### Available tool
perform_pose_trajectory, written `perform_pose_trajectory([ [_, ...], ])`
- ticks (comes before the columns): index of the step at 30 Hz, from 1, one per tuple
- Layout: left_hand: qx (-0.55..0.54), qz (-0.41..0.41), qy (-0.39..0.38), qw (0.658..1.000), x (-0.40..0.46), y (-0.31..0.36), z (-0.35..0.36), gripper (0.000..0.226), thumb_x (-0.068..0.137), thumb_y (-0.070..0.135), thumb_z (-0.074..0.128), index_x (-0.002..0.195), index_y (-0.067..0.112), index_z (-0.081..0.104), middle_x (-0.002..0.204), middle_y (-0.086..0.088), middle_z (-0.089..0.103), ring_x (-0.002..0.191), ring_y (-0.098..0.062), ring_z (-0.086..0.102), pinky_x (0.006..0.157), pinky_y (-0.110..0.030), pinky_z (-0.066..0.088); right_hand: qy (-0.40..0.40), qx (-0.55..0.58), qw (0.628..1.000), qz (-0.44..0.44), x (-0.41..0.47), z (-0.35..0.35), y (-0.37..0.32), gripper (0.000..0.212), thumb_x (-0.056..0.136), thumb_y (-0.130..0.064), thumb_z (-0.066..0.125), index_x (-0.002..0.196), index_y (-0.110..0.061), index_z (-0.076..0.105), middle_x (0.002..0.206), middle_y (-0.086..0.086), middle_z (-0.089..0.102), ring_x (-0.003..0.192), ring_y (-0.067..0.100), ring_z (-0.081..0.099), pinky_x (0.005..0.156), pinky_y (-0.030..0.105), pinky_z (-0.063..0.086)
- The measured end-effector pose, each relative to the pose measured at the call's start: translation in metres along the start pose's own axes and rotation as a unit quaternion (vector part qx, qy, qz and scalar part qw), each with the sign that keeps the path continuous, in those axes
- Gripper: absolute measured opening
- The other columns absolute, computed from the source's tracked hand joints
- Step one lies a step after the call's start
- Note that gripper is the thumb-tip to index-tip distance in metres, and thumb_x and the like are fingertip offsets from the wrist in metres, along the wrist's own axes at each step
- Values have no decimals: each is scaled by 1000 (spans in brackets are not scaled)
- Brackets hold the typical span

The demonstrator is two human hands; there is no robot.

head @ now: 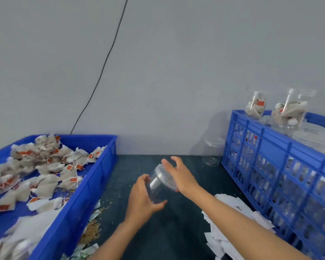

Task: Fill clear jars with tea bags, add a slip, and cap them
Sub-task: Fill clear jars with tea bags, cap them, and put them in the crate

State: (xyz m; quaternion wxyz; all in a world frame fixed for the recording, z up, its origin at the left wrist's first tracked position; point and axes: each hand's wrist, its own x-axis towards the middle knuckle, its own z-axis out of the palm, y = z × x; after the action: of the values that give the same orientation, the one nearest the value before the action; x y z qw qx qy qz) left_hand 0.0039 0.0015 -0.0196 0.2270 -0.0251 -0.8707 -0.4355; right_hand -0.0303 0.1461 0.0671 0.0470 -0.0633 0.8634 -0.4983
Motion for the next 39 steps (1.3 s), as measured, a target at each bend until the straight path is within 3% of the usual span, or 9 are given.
perform_pose_trajectory([
  [4, 38, 27, -17, 999, -5, 1, -3, 90, 58, 43, 85, 135, 25, 41, 123, 16, 49, 111, -3, 47, 92, -20, 42, -9, -251, 967, -48, 2, 22, 5, 74, 86, -75, 31, 139, -25, 31, 133, 7, 37, 110, 32, 54, 91, 40, 47],
  [16, 58, 51, -159, 984, 19, -2, -25, 77, 48, 56, 80, 114, 38, 46, 97, 21, 61, 88, -1, 59, 78, -22, 51, 5, -301, 934, -191, -10, 12, 25, 40, 99, -54, 18, 132, -35, 29, 115, 6, 43, 89, 23, 54, 82, 37, 51],
  [20, -8, 21, -246, 969, 21, -10, -35, 75, 53, 46, 87, 117, 43, 47, 104, 17, 67, 98, -4, 63, 88, -31, 52, -115, -439, 813, -364, -7, -6, 9, 40, 99, -47, 30, 136, -32, 31, 124, 5, 39, 102, 29, 43, 98, 41, 36],
  [24, -2, 20, -245, 969, 20, -7, -37, 73, 54, 47, 85, 117, 35, 50, 109, 11, 65, 102, -9, 62, 90, -34, 51, -135, -542, 679, -476, -5, -25, -7, 49, 97, -34, 35, 145, -29, 27, 146, 10, 28, 134, 29, 26, 114, 41, 20],
  [27, 31, 20, -236, 971, 18, -2, -32, 68, 52, 56, 81, 108, 44, 45, 99, 19, 63, 93, 0, 60, 80, -21, 50, -134, -436, 817, -354, -12, -24, -11, 55, 96, -57, 31, 145, -41, 13, 147, 2, 26, 135, 25, 31, 110, 43, 30],
  [29, 48, 20, -228, 972, 17, 1, -31, 77, 50, 61, 79, 114, 41, 42, 94, 22, 60, 89, 2, 58, 74, -16, 45, -95, -393, 894, -191, -13, -18, -13, 71, 85, -77, 18, 144, -39, 10, 139, 5, 38, 114, 28, 53, 88, 41, 45],
  [33, 73, 24, -239, 968, 19, 5, -31, 78, 49, 62, 79, 113, 36, 41, 95, 19, 59, 87, -3, 58, 73, -19, 47, -154, -342, 926, -54, -11, -28, -14, 72, 86, -74, 32, 141, -28, 25, 133, 7, 41, 104, 29, 59, 81, 39, 55],
  [36, 93, 31, -248, 964, 20, 8, -32, 76, 49, 64, 78, 108, 40, 38, 92, 23, 56, 84, -1, 56, 67, -13, 39, -275, -270, 918, -91, -9, -53, -16, 64, 86, -46, 64, 138, -41, 26, 134, 1, 35, 116, 18, 48, 98, 36, 47],
  [39, 114, 41, -256, 959, 21, 12, -30, 79, 50, 65, 77, 113, 39, 37, 96, 23, 56, 87, -3, 56, 69, -14, 39, -313, -245, 912, -104, -8, -66, -16, 88, 80, -31, 75, 141, -51, 15, 143, -4, 23, 134, 15, 30, 103, 31, 38],
])
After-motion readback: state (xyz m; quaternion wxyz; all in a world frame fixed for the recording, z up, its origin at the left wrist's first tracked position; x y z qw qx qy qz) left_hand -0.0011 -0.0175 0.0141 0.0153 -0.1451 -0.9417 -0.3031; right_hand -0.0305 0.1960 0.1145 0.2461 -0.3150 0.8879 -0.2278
